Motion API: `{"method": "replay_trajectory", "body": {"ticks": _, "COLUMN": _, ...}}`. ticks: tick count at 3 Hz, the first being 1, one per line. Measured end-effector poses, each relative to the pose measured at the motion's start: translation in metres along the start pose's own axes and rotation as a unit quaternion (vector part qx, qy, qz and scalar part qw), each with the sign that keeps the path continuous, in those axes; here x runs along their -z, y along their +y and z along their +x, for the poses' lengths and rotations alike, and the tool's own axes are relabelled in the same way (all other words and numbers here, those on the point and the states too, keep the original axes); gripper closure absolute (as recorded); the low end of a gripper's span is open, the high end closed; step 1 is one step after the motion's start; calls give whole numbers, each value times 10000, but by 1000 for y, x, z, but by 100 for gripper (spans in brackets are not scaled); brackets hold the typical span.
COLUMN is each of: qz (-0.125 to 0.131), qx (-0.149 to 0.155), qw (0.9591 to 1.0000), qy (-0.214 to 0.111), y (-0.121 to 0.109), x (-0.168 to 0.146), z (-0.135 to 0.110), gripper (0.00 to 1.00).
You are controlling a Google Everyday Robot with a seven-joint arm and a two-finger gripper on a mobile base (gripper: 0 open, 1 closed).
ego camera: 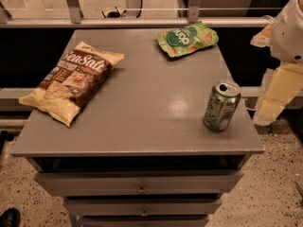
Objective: Knock green can over
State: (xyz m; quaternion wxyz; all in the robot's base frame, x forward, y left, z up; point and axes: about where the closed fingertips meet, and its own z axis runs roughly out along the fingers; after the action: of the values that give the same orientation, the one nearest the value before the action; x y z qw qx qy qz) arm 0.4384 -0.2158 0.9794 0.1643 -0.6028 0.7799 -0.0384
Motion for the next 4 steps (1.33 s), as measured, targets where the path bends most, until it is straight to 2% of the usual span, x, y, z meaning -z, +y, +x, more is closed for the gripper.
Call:
{"method": "replay_trajectory", "body": {"ticks": 1, "qz": 1, "qx": 0, "qw": 10000, "qy": 0, "y": 0, "x": 0, "z": 0, "gripper": 0}}
{"method": "replay_trajectory", "body": {"ticks": 2, "qz": 43, "qx": -79, "qw": 9997, "qy": -237, "y": -3, "x": 2, "z": 5, "gripper": 0}}
{"method": "replay_trajectory", "body": {"ticks": 3, "qz": 74, "qx": -276, "qw": 9968, "qy": -745, "y": -6, "x": 0, "z": 18, "gripper": 0}}
{"method": "replay_trajectory", "body": {"ticks": 4, "qz": -19, "qx": -448, "qw": 9889, "qy": -1415, "y": 0, "x": -15, "z": 22, "gripper": 0}}
